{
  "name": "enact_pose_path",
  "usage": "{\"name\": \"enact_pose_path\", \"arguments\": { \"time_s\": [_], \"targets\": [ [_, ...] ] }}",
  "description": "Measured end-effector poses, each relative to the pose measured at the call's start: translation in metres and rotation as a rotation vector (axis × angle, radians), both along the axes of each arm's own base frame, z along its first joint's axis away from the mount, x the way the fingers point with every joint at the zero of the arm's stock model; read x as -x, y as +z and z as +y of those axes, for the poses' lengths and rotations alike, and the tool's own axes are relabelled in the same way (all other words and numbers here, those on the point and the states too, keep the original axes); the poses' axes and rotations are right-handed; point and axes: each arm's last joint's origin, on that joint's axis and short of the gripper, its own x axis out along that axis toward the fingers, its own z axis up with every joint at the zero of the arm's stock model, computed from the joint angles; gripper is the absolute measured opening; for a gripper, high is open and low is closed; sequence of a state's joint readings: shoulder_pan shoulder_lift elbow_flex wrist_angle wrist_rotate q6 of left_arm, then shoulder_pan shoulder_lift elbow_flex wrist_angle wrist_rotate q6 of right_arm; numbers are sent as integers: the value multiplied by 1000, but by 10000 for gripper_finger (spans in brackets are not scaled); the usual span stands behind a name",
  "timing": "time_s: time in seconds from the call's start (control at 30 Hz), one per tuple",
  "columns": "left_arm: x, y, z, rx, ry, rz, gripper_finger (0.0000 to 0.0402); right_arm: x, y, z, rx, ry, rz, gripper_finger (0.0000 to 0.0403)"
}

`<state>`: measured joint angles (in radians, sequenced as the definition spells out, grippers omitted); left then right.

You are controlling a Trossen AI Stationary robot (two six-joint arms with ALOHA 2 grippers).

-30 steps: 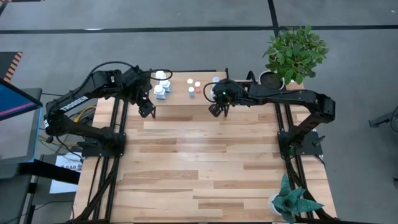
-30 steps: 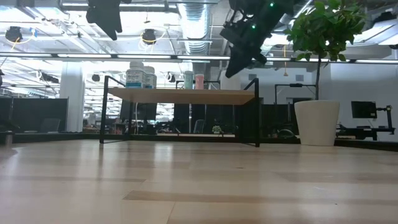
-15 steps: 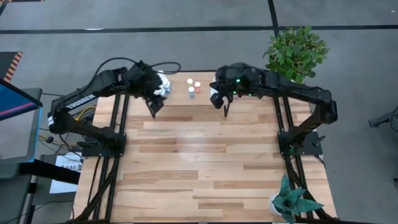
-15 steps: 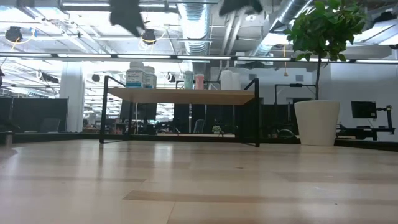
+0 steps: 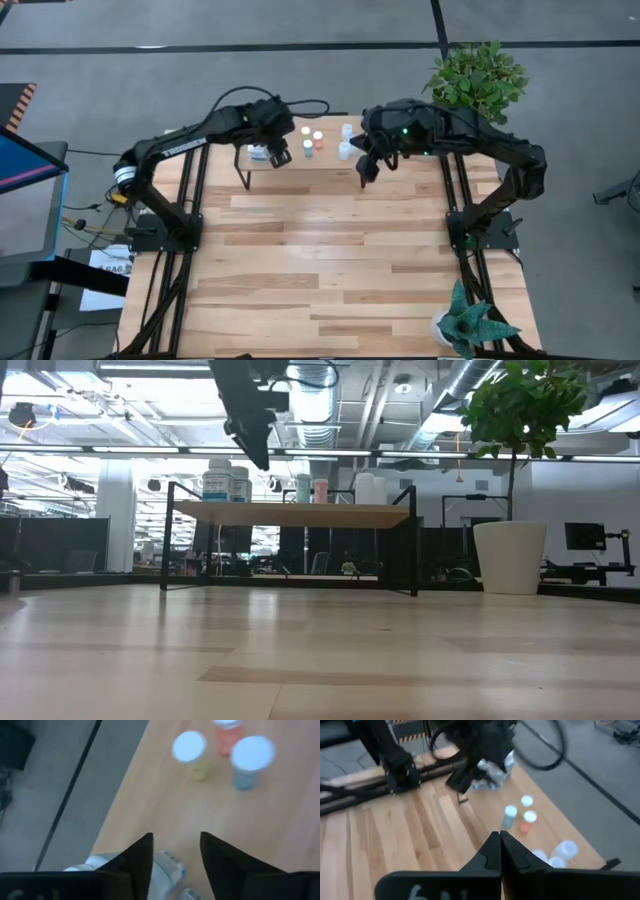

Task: Pick and place medicine bottles onto shelf by color
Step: Adjust the medicine bottles on the shelf, then return to Home Position

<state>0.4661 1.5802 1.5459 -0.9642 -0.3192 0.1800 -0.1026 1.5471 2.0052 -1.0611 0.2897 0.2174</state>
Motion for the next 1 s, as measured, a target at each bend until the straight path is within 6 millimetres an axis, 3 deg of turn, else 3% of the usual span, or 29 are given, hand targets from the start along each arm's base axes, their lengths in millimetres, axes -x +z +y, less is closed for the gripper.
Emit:
{"name": "enact_pose_path", "arguments": {
  "time_s": [0.3,0.8,1.0],
  "targets": [
    [-2,-2,9,16,65,86,100,-1,-8,11,-39,13,64,9],
    [4,-2,7,-39,129,166,91,-1,-8,11,-40,11,62,9],
    [2,31,-5,-37,90,99,91,-1,-8,11,-40,11,62,9]
  ]
}}
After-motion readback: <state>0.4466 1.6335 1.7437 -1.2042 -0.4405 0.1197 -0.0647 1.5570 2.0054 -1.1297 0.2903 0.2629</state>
